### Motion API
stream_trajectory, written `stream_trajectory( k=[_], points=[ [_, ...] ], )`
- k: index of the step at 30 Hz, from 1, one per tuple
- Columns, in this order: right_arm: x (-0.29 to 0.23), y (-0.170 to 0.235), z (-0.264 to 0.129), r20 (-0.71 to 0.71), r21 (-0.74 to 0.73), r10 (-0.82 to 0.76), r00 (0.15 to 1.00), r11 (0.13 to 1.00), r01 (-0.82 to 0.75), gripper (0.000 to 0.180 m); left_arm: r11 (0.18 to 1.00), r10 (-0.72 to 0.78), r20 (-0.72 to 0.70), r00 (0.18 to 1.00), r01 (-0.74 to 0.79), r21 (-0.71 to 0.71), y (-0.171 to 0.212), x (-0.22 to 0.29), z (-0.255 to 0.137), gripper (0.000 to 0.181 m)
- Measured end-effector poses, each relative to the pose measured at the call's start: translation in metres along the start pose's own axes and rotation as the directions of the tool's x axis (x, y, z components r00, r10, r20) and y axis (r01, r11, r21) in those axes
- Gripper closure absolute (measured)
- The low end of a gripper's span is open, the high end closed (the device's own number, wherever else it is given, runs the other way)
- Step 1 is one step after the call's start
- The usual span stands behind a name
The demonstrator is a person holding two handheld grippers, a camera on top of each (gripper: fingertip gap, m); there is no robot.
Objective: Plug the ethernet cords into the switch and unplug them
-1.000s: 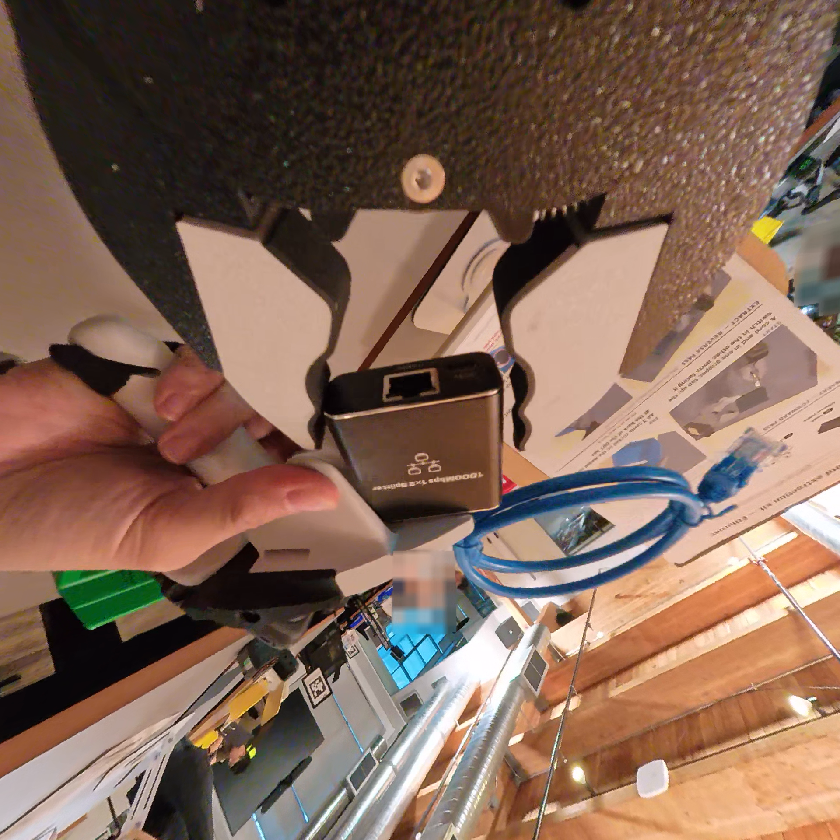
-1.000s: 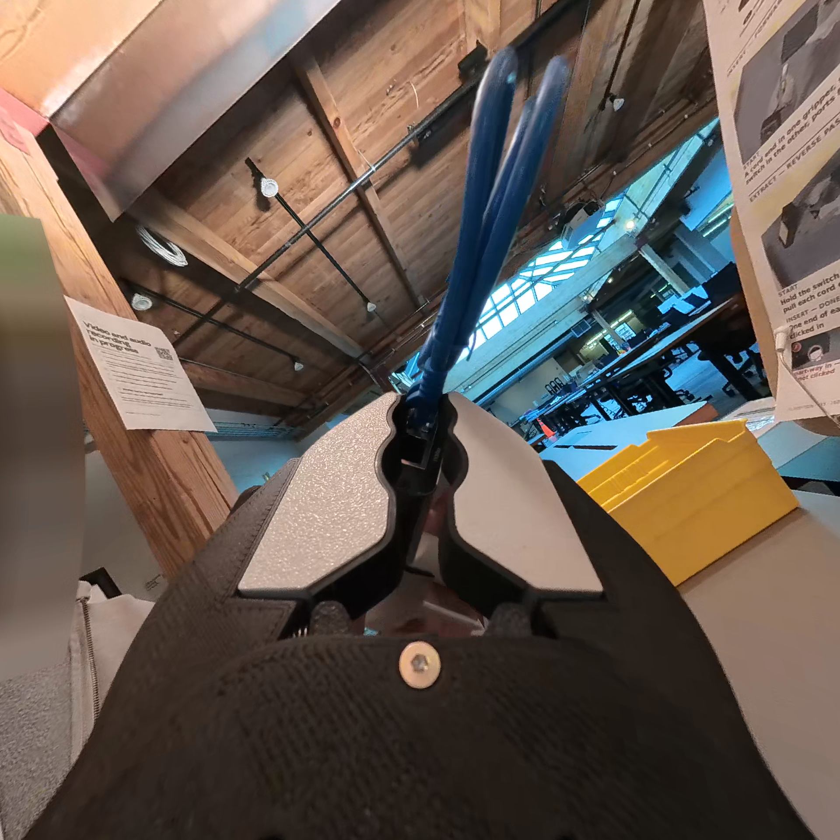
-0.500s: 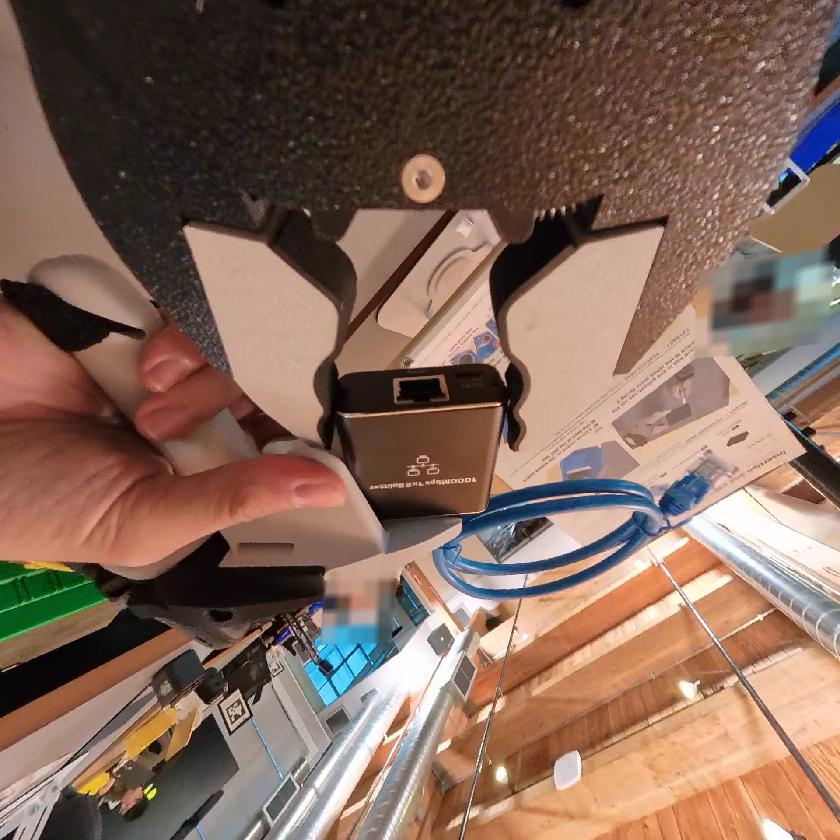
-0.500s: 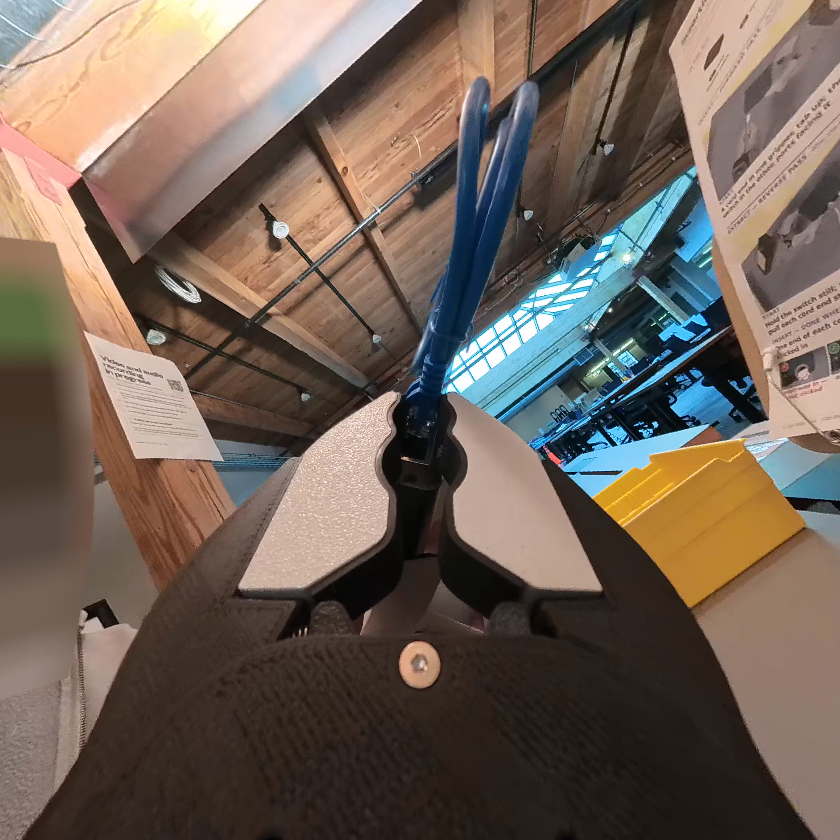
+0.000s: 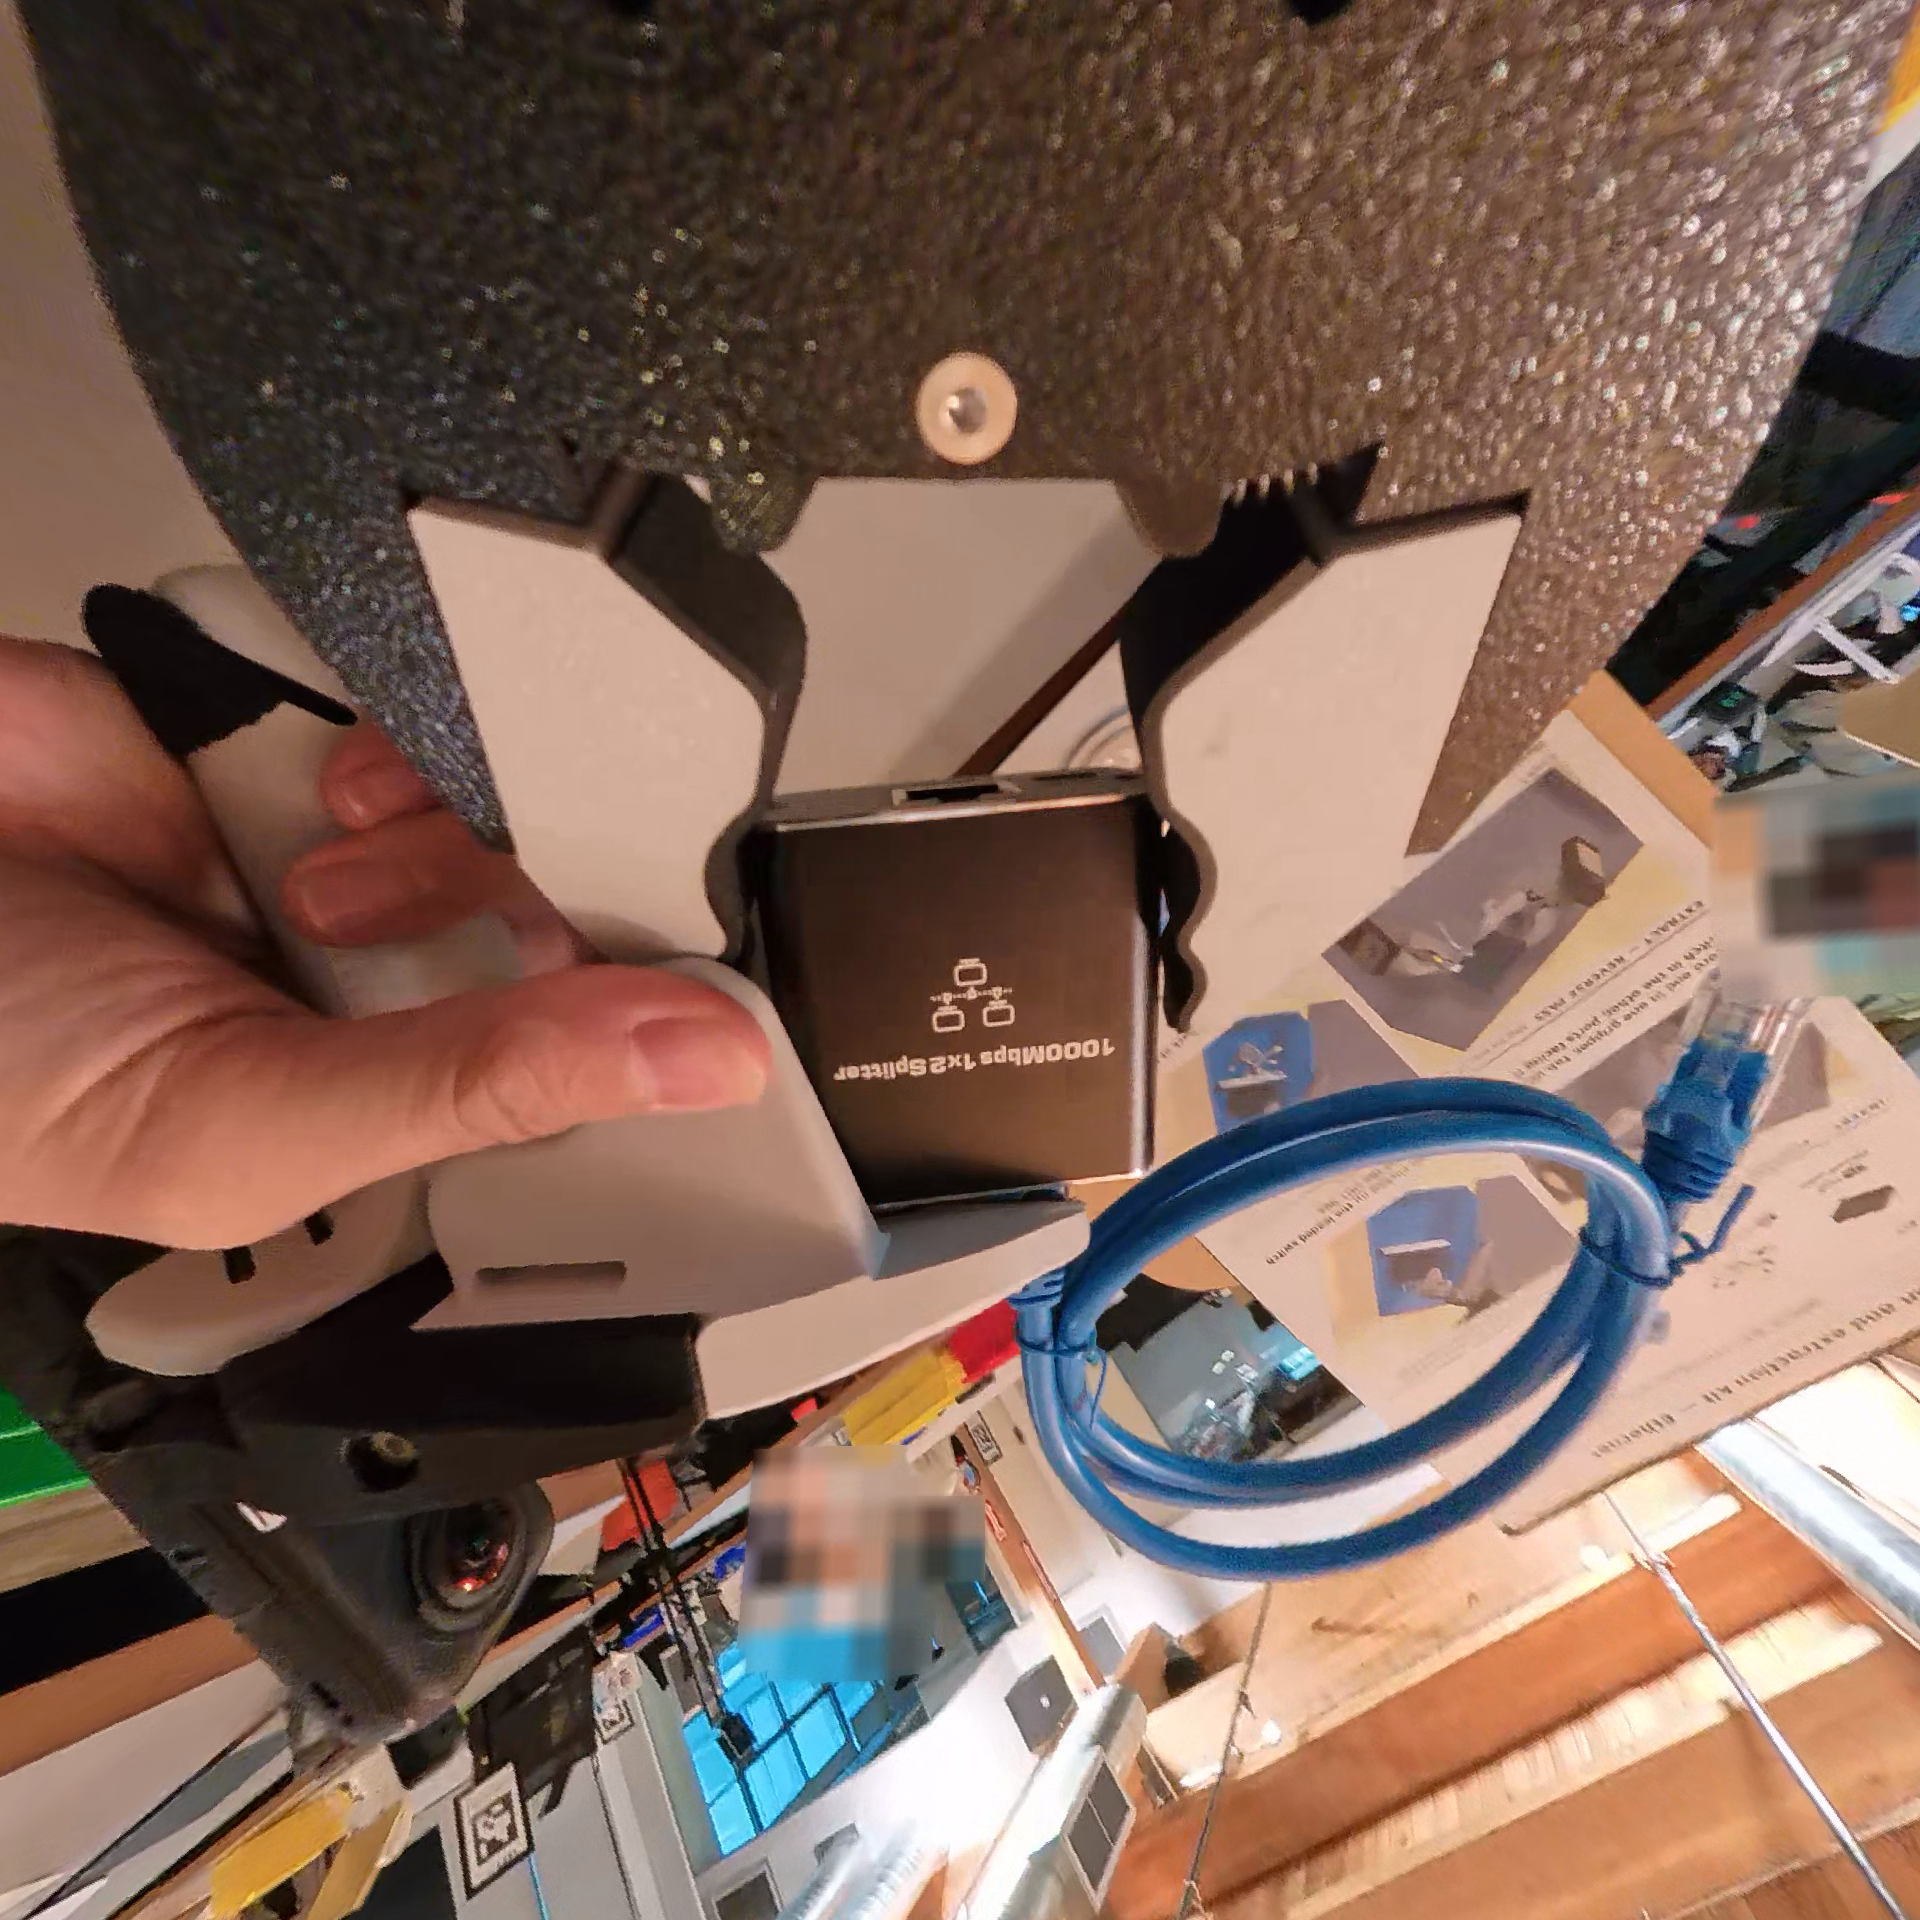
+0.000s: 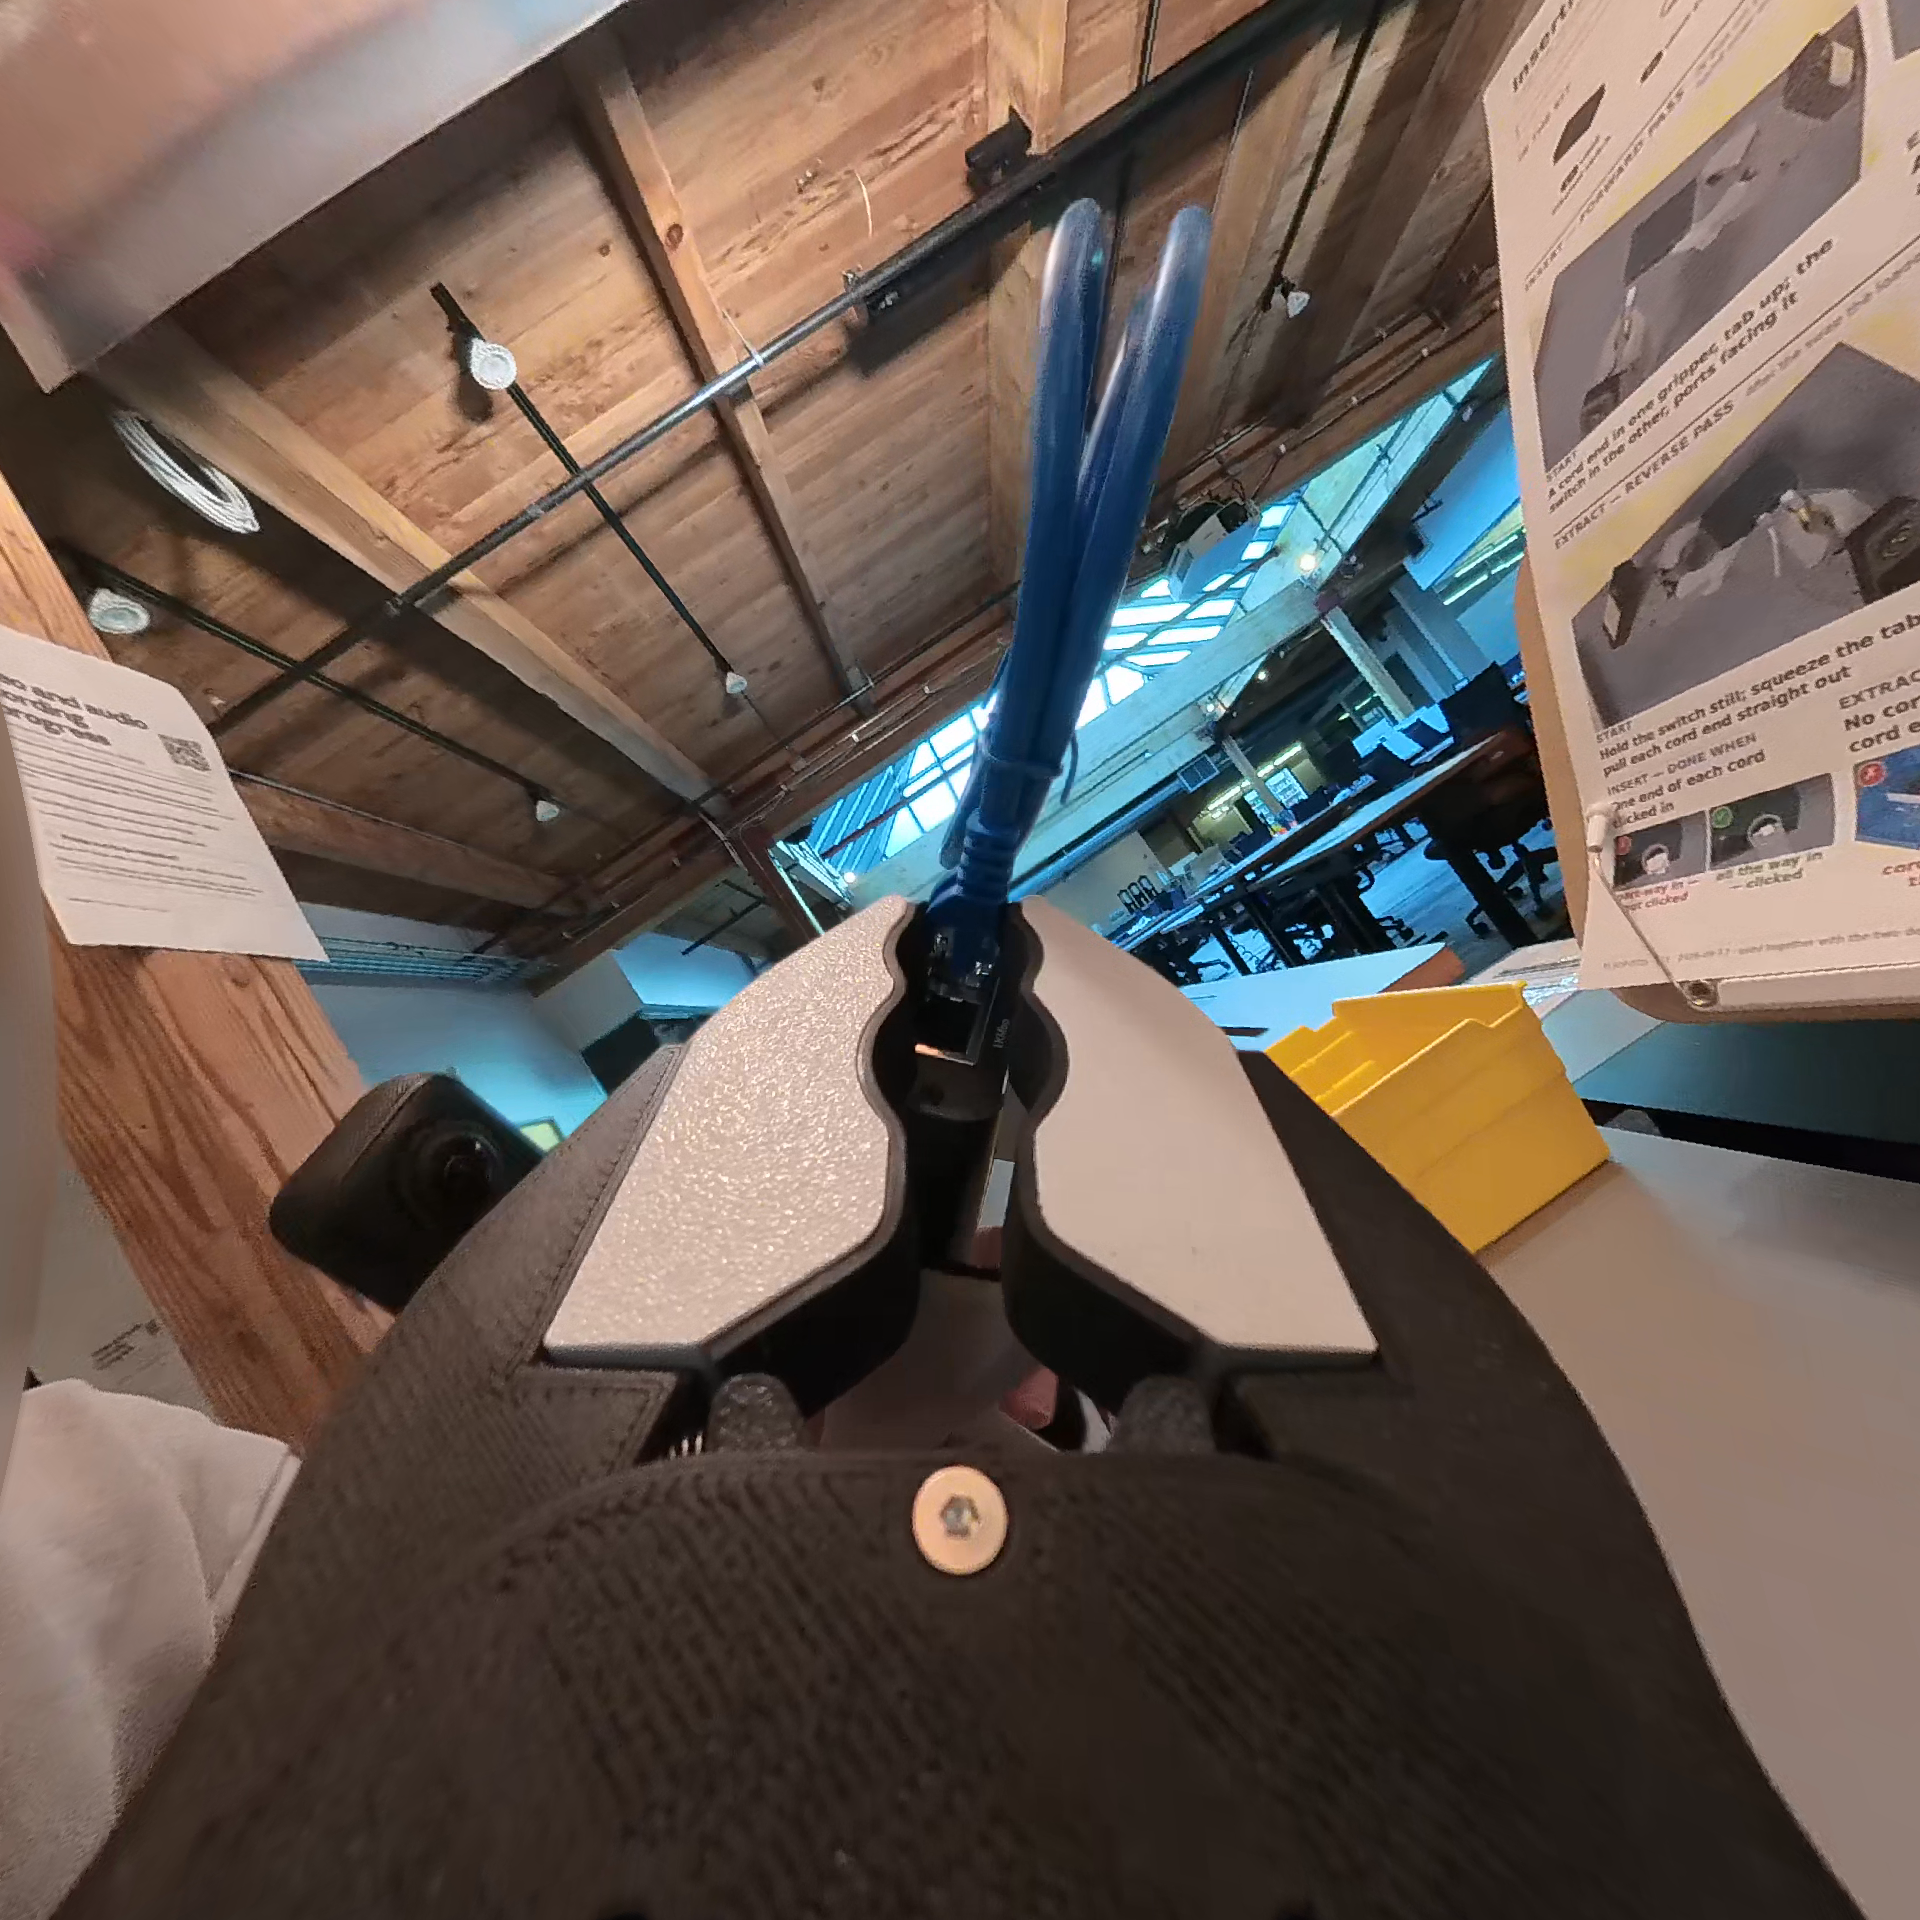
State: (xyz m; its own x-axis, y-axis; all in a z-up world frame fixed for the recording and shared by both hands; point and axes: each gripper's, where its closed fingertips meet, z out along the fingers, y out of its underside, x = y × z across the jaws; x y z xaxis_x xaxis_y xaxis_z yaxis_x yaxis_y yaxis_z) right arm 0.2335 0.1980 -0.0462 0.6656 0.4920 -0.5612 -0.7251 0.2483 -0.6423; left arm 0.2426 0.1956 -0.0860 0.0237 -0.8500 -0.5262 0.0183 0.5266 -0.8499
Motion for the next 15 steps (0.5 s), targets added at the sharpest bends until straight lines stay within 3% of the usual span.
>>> stream_trajectory(
  k=[4,9,15],
  points=[
    [0.004,0.005,0.001,-0.052,-0.081,-0.094,0.994,0.993,0.090,0.165,0.997,-0.024,-0.085,0.996,0.018,-0.072,0.010,0.001,-0.001,0.107],
    [0.000,0.018,0.006,-0.096,-0.244,-0.369,0.924,0.909,0.338,0.165,0.965,-0.008,-0.127,0.992,-0.025,-0.259,0.034,-0.001,-0.005,0.106],
    [0.000,0.027,0.008,-0.088,-0.304,-0.445,0.891,0.864,0.401,0.165,0.973,0.012,-0.137,0.990,-0.043,-0.226,0.039,0.004,0.001,0.101]
  ],
)
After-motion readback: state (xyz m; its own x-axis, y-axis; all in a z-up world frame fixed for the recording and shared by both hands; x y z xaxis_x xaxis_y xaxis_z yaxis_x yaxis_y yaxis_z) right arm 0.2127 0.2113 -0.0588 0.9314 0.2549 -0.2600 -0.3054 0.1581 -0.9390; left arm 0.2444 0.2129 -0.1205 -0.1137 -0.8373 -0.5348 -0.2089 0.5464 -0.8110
